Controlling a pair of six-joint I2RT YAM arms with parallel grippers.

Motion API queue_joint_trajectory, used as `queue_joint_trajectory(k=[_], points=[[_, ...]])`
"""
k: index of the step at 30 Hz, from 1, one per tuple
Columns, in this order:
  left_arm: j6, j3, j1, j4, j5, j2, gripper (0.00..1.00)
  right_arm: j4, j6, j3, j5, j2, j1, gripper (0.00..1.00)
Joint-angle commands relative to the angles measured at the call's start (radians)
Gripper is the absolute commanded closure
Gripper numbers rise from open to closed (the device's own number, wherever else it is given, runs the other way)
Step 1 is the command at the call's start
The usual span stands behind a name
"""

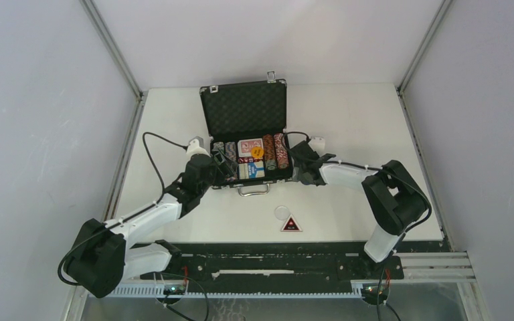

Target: Pack up texas hold em set

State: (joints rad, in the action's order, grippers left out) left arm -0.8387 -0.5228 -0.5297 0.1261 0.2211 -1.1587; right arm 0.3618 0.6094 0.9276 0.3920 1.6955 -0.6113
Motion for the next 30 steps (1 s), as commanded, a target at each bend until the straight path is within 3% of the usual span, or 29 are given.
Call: queue_joint_trajectory(k=[1,8,30], points=[[0.0,-0.005,0.005,0.028,-0.009,0.001,0.26,-0.003,-0.007,0.026,0.017,0.026,-0.005,0.29],[0.0,-0.006,0.004,0.029,-0.006,-0.001,0.26,0.014,-0.004,0.025,0.031,0.041,-0.007,0.41],[-0.002,-0.007,0.005,0.029,-0.011,-0.004,0.26,0.013,-0.004,0.025,0.014,-0.034,0.008,0.46]])
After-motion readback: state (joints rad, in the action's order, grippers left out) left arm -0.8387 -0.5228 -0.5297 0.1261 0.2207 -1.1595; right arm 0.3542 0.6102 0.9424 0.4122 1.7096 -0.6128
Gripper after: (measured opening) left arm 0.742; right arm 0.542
